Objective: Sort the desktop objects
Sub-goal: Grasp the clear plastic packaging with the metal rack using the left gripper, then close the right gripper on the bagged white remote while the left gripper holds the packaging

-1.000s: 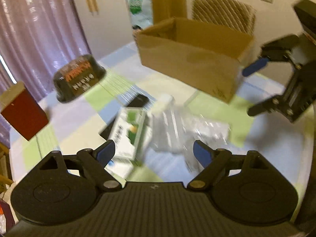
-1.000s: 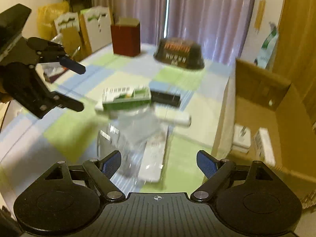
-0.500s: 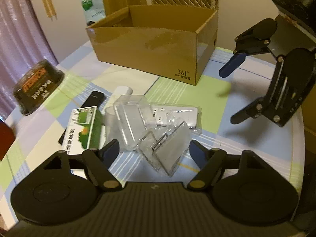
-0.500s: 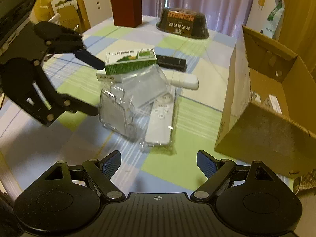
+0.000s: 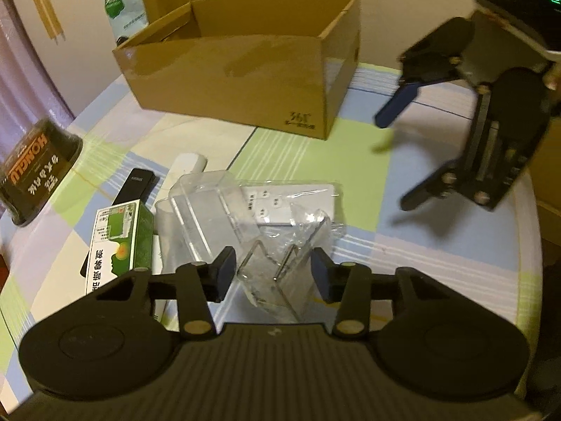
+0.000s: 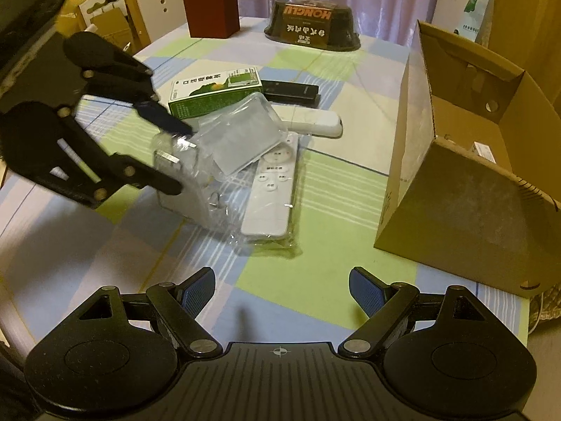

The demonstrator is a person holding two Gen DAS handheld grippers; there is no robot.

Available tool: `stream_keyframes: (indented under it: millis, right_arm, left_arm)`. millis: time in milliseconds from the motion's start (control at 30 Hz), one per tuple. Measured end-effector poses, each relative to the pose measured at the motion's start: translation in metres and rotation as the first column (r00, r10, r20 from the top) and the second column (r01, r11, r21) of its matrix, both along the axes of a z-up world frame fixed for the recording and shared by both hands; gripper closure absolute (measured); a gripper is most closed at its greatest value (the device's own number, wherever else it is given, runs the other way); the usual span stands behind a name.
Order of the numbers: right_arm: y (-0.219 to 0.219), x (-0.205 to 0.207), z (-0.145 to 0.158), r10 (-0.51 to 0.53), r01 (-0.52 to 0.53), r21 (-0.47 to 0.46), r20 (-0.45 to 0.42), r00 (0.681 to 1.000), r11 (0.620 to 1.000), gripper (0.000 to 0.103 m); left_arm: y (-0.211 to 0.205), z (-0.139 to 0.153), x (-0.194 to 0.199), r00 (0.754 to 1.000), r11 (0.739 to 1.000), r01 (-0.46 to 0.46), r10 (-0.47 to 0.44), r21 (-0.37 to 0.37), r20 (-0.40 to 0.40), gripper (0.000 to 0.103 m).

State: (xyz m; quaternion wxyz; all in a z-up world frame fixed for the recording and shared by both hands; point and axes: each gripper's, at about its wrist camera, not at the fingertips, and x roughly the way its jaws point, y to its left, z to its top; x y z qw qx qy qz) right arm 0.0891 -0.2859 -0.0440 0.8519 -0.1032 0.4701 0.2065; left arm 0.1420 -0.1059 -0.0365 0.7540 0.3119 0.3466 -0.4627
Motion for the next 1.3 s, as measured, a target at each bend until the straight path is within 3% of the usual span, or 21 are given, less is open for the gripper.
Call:
stream_keyframes:
  millis: [233, 433, 700, 833, 1167, 1300]
  right_arm:
    - [0.004, -0.001, -0.001, 0.002, -0.002, -0.005, 0.005, 1.0, 1.0, 0.017]
    - [0.008, -0.007, -0.003, -0.001, 0.001, -0.01, 0.0, 1.0, 1.0, 0.017]
    - [0.015, -0.017, -0.008, 0.0, -0.001, -0.019, -0.016, 1.0, 1.0, 0.017]
    - [0.018, -0.019, -0.01, -0.001, 0.0, -0.022, -0.026, 1.0, 1.0, 0.017]
    - [0.015, -0.01, -0.014, -0.026, 0.026, -0.017, -0.039, 0.999, 1.0, 0.017]
    - [0.017, -0.004, -0.017, -0.029, 0.029, -0.006, -0.044, 0.999, 1.0, 0.017]
  left_arm:
    - [0.004, 0.007, -0.045, 0.995, 0.995, 0.095, -0.095, -0.021, -0.012, 0.063]
    - [0.014, -0.001, -0.068, 0.996, 0.997, 0.074, -0.075, -0.023, -0.052, 0.062]
    - [0.024, -0.014, -0.072, 0.999, 1.0, 0.029, -0.029, -0.001, -0.026, 0.032]
    - [0.021, -0.021, -0.066, 0.999, 0.999, 0.039, -0.039, 0.009, -0.019, 0.028]
    - [0.014, -0.04, -0.043, 0.994, 0.999, 0.047, -0.045, 0.012, -0.103, 0.03]
    - [0.018, -0.042, -0.038, 0.99, 0.999, 0.036, -0.035, 0.002, -0.135, 0.038]
